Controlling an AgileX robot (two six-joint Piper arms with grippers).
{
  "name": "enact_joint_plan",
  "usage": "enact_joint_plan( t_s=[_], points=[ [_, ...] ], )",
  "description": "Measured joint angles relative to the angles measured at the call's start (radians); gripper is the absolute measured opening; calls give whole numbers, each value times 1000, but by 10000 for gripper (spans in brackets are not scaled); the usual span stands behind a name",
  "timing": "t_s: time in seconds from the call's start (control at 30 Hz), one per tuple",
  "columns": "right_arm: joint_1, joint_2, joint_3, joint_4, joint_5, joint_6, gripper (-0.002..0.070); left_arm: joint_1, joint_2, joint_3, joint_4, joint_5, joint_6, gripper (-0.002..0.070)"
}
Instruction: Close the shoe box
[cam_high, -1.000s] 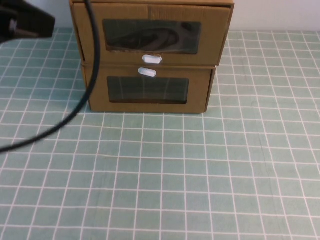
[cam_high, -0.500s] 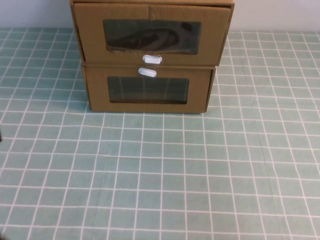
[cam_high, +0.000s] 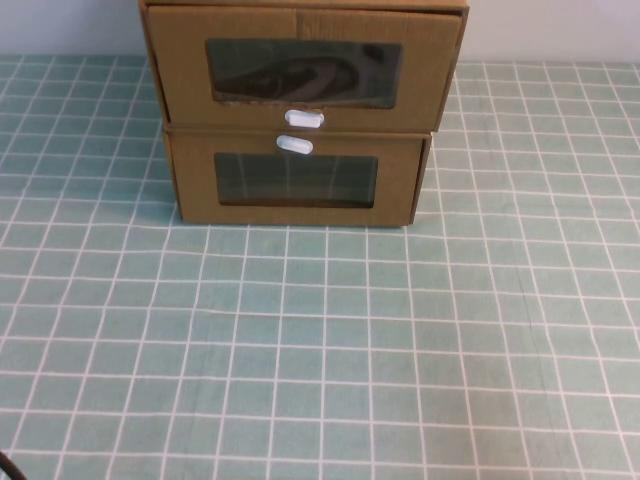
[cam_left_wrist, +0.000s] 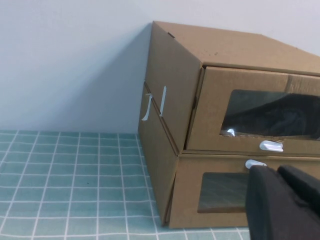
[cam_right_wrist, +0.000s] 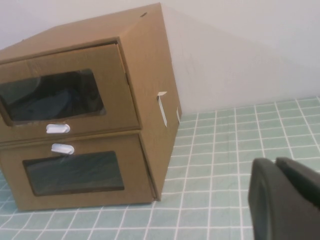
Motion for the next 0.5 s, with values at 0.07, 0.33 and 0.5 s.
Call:
enact_joint_plan(
  t_s=[0.07, 0.33, 0.5],
  points=[
    [0, 0, 0, 2, -5, 0, -14, 0, 0, 4, 0, -4, 0, -3],
    [0, 0, 0, 4, -5, 0, -14, 0, 0, 4, 0, -6, -1, -3],
    [0, 0, 0, 4, -3, 0, -14, 0, 0, 4, 0, -6, -1, -3]
  ],
)
